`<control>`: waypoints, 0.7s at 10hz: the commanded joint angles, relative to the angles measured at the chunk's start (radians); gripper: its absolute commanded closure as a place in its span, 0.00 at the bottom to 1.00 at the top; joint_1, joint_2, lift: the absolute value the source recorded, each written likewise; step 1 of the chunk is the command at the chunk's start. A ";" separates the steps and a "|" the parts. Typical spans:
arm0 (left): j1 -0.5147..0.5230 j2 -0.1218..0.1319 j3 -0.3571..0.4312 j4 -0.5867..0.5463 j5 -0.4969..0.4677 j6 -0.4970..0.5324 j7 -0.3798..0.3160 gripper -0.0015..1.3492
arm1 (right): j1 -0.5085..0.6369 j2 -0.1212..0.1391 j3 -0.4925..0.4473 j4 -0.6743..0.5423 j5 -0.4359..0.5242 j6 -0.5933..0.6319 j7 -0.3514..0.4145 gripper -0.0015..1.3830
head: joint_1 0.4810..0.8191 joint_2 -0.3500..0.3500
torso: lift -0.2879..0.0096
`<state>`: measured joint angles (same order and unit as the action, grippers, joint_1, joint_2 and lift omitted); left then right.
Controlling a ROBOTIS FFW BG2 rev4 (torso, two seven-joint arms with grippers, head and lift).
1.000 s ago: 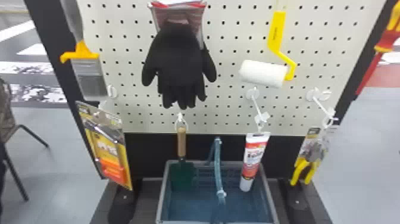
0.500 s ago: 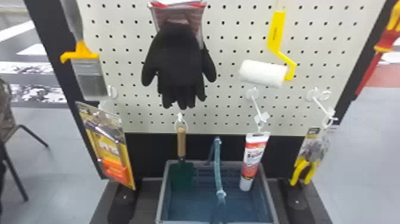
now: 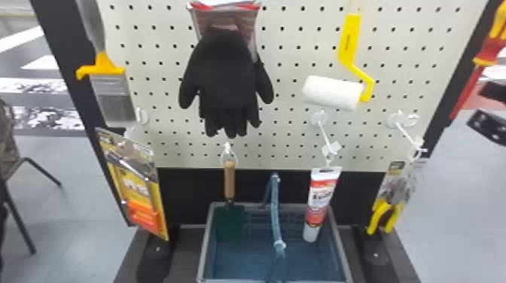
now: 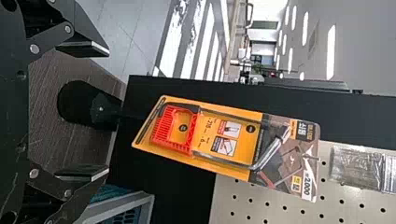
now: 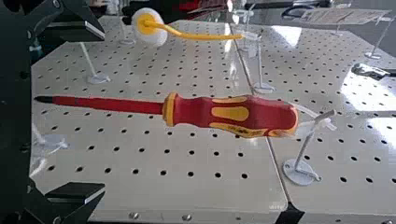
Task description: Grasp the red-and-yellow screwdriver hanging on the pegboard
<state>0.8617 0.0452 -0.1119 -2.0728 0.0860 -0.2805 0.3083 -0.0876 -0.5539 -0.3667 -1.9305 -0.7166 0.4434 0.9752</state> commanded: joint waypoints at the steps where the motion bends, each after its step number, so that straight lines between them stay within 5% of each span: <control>1: -0.002 0.002 0.001 0.000 0.000 0.001 0.000 0.29 | -0.090 -0.041 0.091 0.054 -0.078 -0.005 -0.004 0.11 | 0.20 0.50 | 0.63; 7: -0.006 0.013 0.001 -0.002 -0.002 0.007 0.000 0.29 | -0.182 -0.155 0.154 0.081 -0.290 0.009 -0.099 0.11 | 0.20 0.50 | 0.63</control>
<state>0.8566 0.0578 -0.1107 -2.0749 0.0852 -0.2740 0.3083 -0.2601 -0.6952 -0.2244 -1.8554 -0.9853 0.4498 0.8780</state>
